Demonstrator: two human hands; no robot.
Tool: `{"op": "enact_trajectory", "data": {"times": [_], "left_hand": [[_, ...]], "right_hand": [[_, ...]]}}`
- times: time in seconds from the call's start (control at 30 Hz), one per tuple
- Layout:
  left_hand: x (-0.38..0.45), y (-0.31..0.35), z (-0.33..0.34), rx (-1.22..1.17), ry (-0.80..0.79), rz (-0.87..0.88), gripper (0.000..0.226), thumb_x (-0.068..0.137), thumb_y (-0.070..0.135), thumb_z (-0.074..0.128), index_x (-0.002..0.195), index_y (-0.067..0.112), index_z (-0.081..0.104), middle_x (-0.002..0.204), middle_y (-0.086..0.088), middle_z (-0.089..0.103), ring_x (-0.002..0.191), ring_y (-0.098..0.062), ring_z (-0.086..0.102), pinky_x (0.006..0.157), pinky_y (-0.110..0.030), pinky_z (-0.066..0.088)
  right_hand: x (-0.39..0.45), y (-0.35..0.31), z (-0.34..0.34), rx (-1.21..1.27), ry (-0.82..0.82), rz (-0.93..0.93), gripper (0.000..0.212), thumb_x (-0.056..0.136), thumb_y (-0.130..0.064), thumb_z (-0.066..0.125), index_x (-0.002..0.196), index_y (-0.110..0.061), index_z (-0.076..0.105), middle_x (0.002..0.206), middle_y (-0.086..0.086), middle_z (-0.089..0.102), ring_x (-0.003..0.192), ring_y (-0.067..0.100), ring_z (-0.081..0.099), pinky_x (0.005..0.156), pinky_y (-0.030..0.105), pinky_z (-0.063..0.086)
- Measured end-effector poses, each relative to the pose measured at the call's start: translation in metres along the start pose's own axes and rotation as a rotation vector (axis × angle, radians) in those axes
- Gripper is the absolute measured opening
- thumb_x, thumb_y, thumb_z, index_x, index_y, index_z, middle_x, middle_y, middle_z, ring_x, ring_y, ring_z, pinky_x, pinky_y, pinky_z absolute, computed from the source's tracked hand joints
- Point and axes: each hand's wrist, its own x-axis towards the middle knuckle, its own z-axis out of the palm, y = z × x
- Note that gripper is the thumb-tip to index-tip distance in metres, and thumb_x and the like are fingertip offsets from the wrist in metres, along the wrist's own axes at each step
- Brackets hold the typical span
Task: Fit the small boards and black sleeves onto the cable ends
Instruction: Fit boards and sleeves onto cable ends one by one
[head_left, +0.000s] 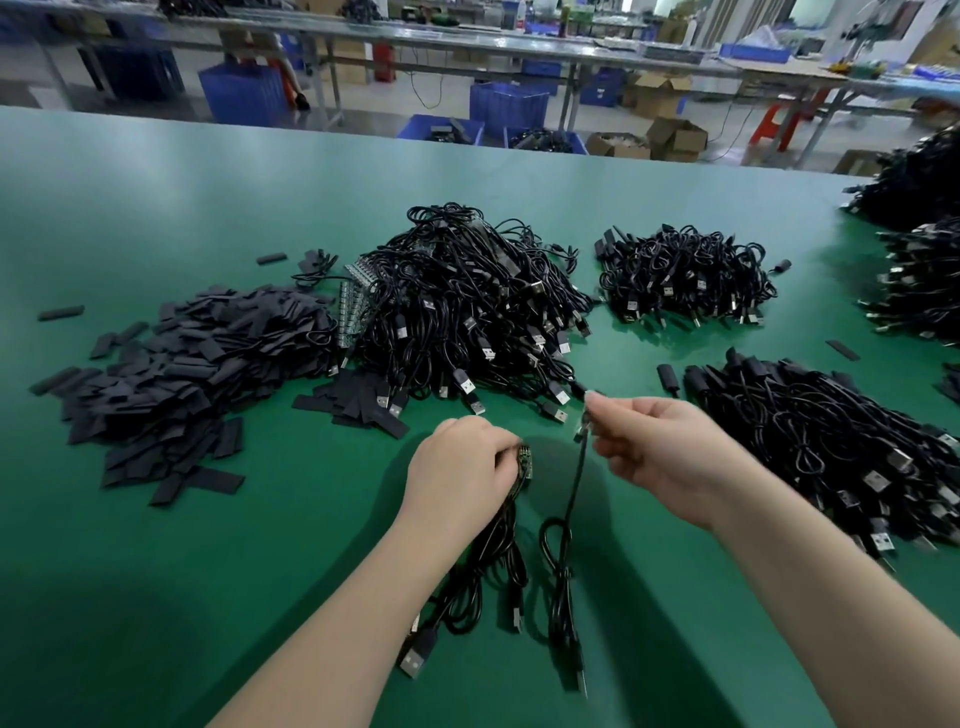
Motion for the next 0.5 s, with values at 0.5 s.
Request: {"op": "enact_trajectory", "data": {"times": [0.5], "left_hand": [[0.001, 0.007, -0.006, -0.142, -0.050, 0.209, 0.036, 0.100, 0.034, 0.045, 0.114, 0.008, 0.066, 0.111, -0.004, 0.063, 0.111, -0.022, 0.052, 0.096, -0.027, 0.036]], "right_hand": [[-0.022, -0.074, 0.089, 0.446, -0.138, -0.323, 0.009, 0.097, -0.008, 0.060, 0.088, -0.009, 0.060, 0.066, 0.003, 0.070, 0.062, 0.013, 0.070, 0.059, 0.021, 0.058]]}}
